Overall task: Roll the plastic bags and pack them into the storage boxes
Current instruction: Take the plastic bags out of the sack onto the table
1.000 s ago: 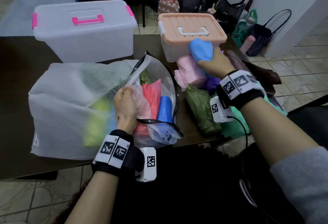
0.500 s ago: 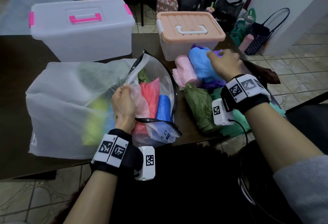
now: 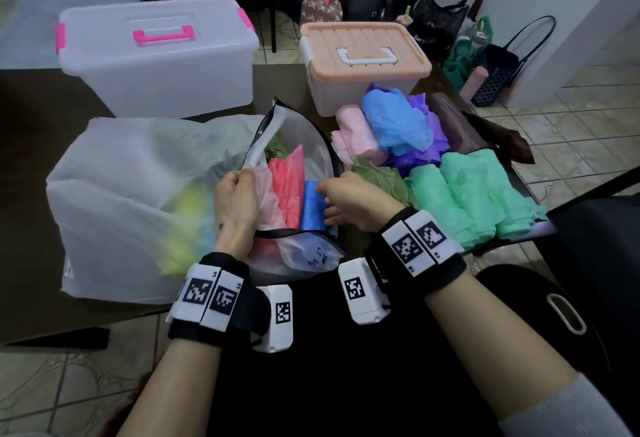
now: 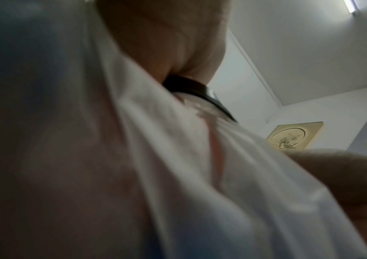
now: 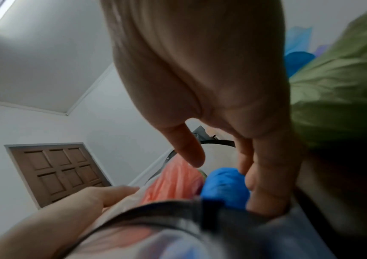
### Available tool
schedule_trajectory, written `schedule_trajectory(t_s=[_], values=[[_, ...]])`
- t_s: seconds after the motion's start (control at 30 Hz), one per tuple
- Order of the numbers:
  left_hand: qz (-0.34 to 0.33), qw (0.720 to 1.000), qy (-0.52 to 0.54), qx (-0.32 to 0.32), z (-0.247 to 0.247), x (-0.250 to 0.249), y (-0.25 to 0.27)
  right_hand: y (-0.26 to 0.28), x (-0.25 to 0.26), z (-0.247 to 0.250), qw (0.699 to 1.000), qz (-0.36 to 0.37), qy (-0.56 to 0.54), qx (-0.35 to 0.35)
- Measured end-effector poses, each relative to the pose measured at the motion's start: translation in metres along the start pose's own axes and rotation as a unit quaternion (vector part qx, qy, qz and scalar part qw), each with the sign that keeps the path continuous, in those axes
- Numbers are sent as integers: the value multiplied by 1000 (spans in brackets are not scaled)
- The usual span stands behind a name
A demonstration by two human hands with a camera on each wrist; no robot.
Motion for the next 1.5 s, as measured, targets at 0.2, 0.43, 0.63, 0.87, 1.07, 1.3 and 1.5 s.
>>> schedule_trajectory(t_s=[0.2,0.43,0.63,0.87,1.07,1.3,1.5], values=[[-33,990,-131,51,-14,-18,3,-2,-18,-6,996,-55,57,42],[-54,988,-144,33,-16,-22,12,-10,-21,-11,1000,-14,22,10],[-39,996,-74,11,-7,-12,6,-7,-13,2,995,76,-67,13],[-43,996,-75,15,-21,-14,10,21,21,54,929,251,-267,-39],[-43,995,-90,10,-21,-14,11,59,16,137,897,293,-271,-188],[-50,994,-100,4,-22,-14,11,83,-13,207,890,109,198,-395],[-46,994,-98,7,-24,-13,10,64,-29,203,880,73,272,-383]])
Point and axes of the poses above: each hand's wrist, its own y-axis away from the middle knuckle, its own z-axis out of the back of the hand, x = y × z, the point moved 8 cm from there along -y, towards the middle knuckle, and after that the axes turned 11 degrees about x, right-handed, at the moved point
